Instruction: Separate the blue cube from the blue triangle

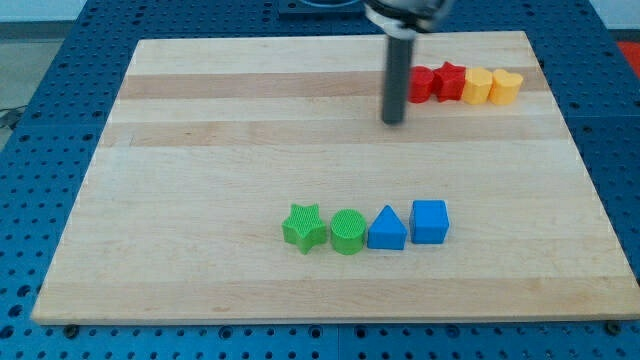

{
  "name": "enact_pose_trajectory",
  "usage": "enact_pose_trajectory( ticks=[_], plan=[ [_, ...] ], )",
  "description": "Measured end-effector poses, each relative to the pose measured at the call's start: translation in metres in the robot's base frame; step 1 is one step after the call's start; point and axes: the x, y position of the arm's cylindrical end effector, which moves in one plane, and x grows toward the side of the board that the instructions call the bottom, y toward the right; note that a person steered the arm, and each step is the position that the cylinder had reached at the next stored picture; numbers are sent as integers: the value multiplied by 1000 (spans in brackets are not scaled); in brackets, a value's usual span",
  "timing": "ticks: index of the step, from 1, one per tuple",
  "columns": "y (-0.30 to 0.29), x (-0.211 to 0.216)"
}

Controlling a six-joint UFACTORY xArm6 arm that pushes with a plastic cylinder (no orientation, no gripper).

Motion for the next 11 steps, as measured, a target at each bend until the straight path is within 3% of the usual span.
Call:
enact_pose_trajectory(
  ticks=[1,2,3,4,5,6,7,9,10,11],
  plan=[
    [25,35],
    [26,35],
    [62,72],
    [62,76],
    [61,137],
    [61,147],
    [58,195],
    [40,203],
    [9,185],
    [-27,132]
  ],
)
